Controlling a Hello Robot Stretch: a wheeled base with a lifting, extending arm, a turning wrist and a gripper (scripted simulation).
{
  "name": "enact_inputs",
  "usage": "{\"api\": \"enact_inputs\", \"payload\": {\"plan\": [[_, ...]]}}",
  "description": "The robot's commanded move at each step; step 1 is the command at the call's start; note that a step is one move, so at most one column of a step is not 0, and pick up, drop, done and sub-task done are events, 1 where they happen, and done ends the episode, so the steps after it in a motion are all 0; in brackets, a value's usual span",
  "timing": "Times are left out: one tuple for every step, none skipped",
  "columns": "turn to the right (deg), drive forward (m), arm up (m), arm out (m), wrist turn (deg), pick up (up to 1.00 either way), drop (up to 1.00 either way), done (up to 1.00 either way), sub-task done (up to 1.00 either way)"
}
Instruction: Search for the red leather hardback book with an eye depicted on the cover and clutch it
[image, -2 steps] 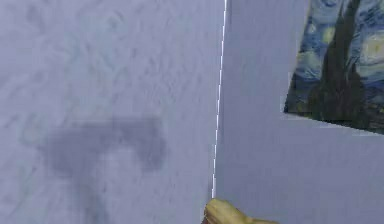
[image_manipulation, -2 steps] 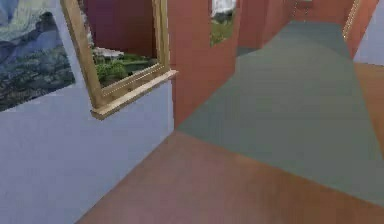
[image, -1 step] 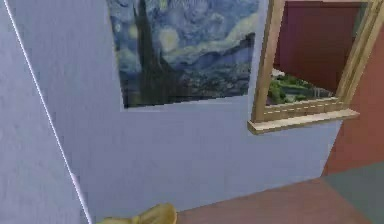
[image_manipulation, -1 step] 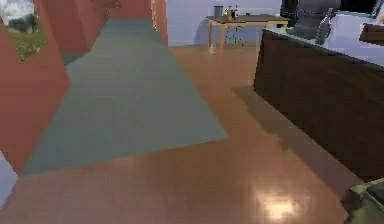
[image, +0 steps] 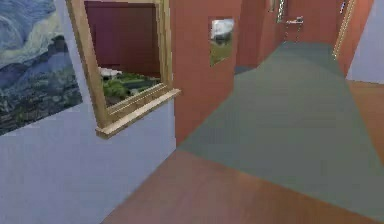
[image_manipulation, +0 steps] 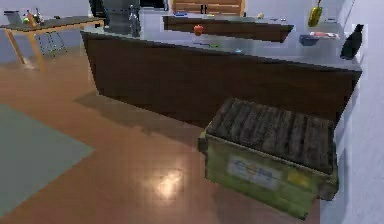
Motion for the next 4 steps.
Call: {"api": "enact_inputs", "payload": {"plan": [[42.0,0.00,0.00,0.00,0.0,0.00,0.00,0.00,0.00],[0.0,0.25,0.00,0.00,0.0,0.00,0.00,0.00,0.00],[-12.0,0.00,0.00,0.00,0.0,0.00,0.00,0.00,0.00],[0.0,1.00,0.00,0.00,0.0,0.00,0.00,0.00,0.00]]}}
